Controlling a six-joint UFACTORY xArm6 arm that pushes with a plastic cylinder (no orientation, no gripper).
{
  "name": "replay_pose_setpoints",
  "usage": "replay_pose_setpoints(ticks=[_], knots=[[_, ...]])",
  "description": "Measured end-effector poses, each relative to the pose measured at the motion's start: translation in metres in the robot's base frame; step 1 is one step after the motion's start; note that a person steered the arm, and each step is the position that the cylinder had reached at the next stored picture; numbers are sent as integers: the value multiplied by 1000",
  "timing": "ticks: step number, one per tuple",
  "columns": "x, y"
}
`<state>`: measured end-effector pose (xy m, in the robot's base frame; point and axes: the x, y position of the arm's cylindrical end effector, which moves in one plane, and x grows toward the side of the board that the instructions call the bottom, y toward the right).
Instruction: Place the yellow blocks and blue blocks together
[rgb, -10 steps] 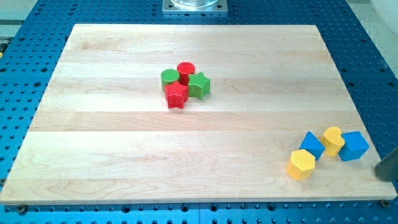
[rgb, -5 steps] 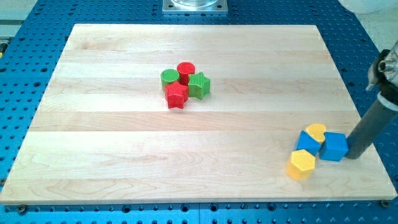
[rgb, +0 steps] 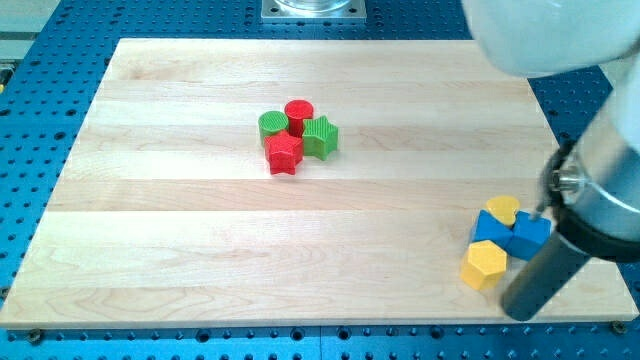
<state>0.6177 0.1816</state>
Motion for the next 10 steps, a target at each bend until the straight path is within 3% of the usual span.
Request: replay_pose_setpoints(ticks=[2,10], knots=[[0,-72],[-7,35]])
